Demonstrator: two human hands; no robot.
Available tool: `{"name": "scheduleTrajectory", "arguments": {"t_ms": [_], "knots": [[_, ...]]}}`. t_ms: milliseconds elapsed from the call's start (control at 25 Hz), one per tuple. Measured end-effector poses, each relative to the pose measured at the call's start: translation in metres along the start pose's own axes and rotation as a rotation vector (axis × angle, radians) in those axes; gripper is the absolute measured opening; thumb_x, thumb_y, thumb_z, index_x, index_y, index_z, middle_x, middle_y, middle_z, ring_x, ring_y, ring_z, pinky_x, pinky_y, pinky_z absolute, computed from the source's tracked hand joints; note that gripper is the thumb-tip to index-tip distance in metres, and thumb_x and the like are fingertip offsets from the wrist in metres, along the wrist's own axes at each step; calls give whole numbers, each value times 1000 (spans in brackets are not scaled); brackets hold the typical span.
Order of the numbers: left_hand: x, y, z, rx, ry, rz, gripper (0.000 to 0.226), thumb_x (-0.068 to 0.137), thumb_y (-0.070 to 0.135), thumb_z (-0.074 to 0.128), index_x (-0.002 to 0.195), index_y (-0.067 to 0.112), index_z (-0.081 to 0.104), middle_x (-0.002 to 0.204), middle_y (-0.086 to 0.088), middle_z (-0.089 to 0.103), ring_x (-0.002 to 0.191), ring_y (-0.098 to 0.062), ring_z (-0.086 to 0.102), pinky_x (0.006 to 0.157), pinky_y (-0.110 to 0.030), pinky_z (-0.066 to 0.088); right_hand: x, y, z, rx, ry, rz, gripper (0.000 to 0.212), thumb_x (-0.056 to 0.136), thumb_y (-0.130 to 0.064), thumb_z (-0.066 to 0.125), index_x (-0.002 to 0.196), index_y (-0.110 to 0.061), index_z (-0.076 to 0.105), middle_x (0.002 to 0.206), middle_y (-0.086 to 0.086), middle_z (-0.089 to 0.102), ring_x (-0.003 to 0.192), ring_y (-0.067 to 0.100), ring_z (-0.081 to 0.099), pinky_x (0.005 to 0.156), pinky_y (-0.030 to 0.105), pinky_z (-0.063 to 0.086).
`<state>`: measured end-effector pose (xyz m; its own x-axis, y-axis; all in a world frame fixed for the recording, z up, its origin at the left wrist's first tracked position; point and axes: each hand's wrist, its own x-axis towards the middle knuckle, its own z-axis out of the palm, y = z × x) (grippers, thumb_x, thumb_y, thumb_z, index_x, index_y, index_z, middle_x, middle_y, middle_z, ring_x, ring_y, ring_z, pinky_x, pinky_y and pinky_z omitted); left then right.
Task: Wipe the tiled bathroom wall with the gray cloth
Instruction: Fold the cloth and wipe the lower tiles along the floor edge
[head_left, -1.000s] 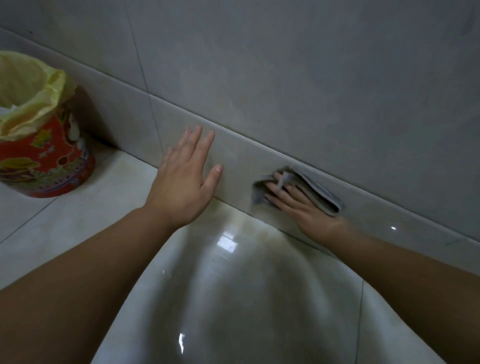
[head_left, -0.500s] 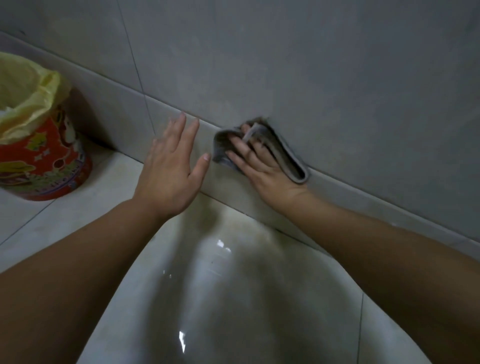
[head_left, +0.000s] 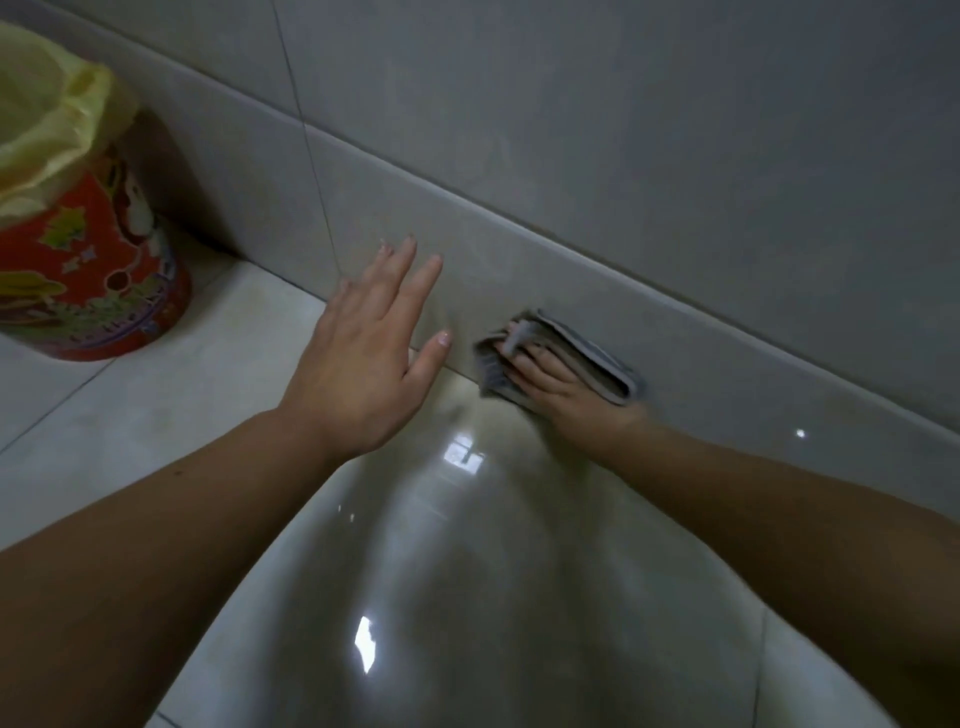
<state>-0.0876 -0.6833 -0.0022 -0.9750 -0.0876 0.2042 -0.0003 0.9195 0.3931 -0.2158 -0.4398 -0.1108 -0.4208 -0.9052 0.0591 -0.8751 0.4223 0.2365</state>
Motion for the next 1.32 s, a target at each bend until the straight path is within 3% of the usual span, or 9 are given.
{"name": "scheduleTrajectory", "arguments": {"t_ms": [120,200,320,480,600,840,1000,1120,1320], "knots": [[-5,-12,4,29,-14,-10,67,98,49,30,157,23,15,166,0,7,152,-15,2,121,-36,4,29,-22,33,145,-72,51,63,81,-2,29,142,-5,43,147,8,46,137,23,38,115,46,25],[-7,-19,5,51,-31,-24,67,98,51,29,158,24,14,166,0,6,152,-14,0,121,-35,1,9,-21,41,117,-177,45,53,93,-3,20,138,-5,49,141,8,54,134,20,45,121,33,11],[-6,-10,9,59,-48,-28,67,98,52,28,157,25,13,166,1,6,152,-13,0,121,-36,2,-52,0,56,18,-167,38,54,103,-50,11,147,-29,34,151,-19,35,138,-9,23,121,33,6],[0,21,13,15,-43,22,69,97,52,29,157,23,13,166,-1,7,152,-14,0,123,-40,5,-96,14,5,125,50,102,62,93,-5,19,155,-11,12,155,12,32,148,11,-8,118,37,12],[6,46,10,-33,-5,52,69,97,52,30,157,24,13,166,-1,6,152,-14,-1,123,-42,7,-88,28,-77,80,215,121,57,88,1,28,144,-2,41,153,16,33,149,18,-10,121,33,-2],[4,62,4,-41,30,82,70,95,54,28,157,24,15,166,-1,7,152,-14,1,122,-44,11,-181,36,-70,-221,187,132,72,76,8,30,146,-8,36,162,5,7,150,24,-5,121,31,-4],[6,74,6,-3,-21,107,70,95,55,28,157,24,14,166,-1,6,152,-14,-1,122,-44,9,-154,36,-74,-243,53,49,69,79,3,27,146,-7,36,155,12,34,149,22,-6,120,31,5],[11,101,4,-24,-12,122,70,95,56,28,157,24,15,166,-1,6,152,-14,-1,122,-43,8,-154,47,-109,-274,178,221,61,89,-3,29,149,-16,35,157,5,30,149,24,-1,120,33,5],[-5,146,-8,17,-48,219,73,93,61,23,156,26,15,166,0,6,151,-12,-3,122,-41,6,-232,42,-111,-448,254,376,54,92,-7,34,142,-22,48,150,1,44,147,24,20,98,34,31]]}}
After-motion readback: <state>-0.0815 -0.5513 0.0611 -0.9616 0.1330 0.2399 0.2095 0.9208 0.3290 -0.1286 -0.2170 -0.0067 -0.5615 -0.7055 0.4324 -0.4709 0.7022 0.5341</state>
